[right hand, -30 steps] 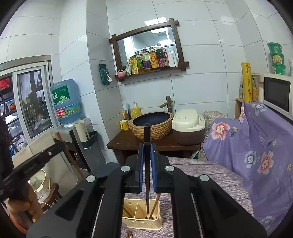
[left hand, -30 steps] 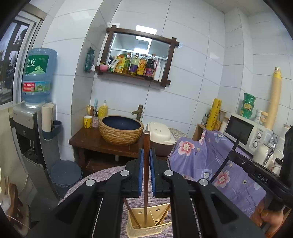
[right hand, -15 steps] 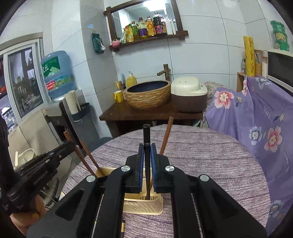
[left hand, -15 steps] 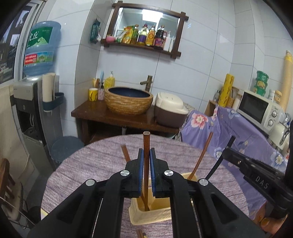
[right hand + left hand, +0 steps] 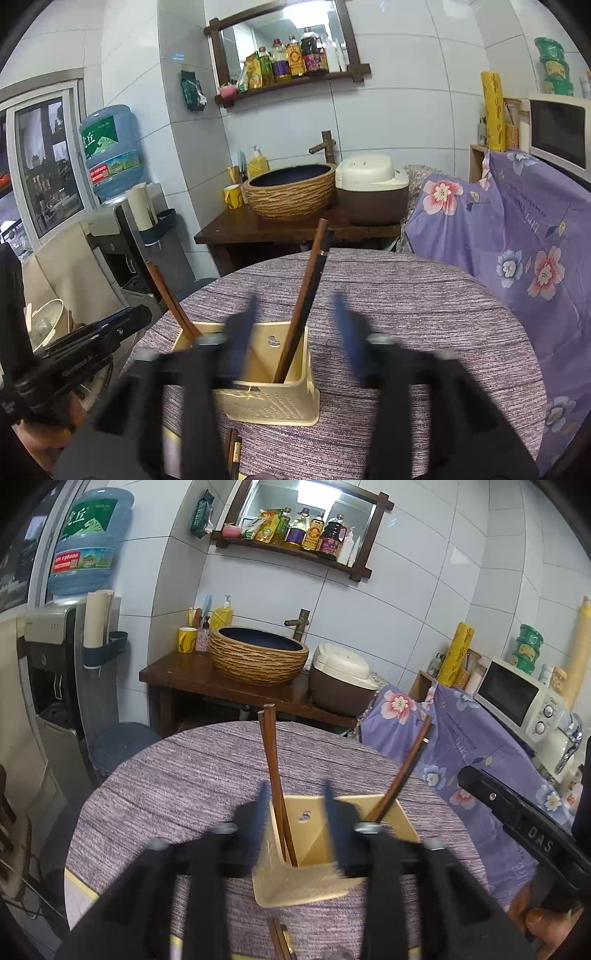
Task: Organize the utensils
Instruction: 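Open both grippers to drop the chopsticks into the basket, then move the right gripper down to a silver spoon, then close the right gripper around the silver spoon handle, then close the left gripper on a brown chopstick while the right gripper holds the silver spoon, then lift both held utensils and carry them above the cream basket, then open both grippers to drop the spoon and chopstick into the basket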
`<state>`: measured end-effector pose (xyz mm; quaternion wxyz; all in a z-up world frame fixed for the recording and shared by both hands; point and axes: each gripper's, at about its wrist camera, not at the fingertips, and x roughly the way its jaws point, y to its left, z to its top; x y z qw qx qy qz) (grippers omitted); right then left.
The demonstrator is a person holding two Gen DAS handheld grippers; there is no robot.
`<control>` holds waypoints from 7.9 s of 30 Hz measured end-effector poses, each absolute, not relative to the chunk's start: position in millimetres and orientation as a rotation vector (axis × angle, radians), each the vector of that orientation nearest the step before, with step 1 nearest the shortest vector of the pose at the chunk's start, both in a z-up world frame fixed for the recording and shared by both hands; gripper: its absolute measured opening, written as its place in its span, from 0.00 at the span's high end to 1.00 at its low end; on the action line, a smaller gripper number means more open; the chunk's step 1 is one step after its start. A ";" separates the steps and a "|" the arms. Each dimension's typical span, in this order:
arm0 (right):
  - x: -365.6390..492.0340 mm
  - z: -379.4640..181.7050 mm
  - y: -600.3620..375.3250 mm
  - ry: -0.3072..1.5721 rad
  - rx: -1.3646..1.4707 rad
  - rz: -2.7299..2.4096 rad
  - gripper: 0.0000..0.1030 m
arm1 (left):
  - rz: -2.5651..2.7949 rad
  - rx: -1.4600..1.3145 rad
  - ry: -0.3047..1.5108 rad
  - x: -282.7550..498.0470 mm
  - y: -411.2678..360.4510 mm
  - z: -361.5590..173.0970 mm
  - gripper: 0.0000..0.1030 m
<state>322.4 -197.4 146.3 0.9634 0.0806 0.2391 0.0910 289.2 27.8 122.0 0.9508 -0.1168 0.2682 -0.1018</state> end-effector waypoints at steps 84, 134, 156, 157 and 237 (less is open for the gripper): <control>261.3 -20.3 -122.9 0.947 0.087 0.166 0.64 | -0.088 -0.079 0.779 168.6 56.2 -30.4 0.36; 183.8 34.5 -150.7 0.712 0.108 0.190 0.64 | -0.028 0.010 0.956 263.4 5.3 -50.7 0.89; 183.7 34.8 -152.1 0.693 0.114 0.201 0.64 | -0.108 -0.092 0.867 240.8 19.1 -18.6 0.92; 183.0 34.9 -151.8 0.692 0.110 0.202 0.64 | -0.115 -0.095 0.858 238.6 19.2 -15.1 0.92; 336.1 79.8 -152.9 0.499 0.032 0.122 0.63 | -0.187 -0.248 0.446 287.9 28.0 101.9 0.91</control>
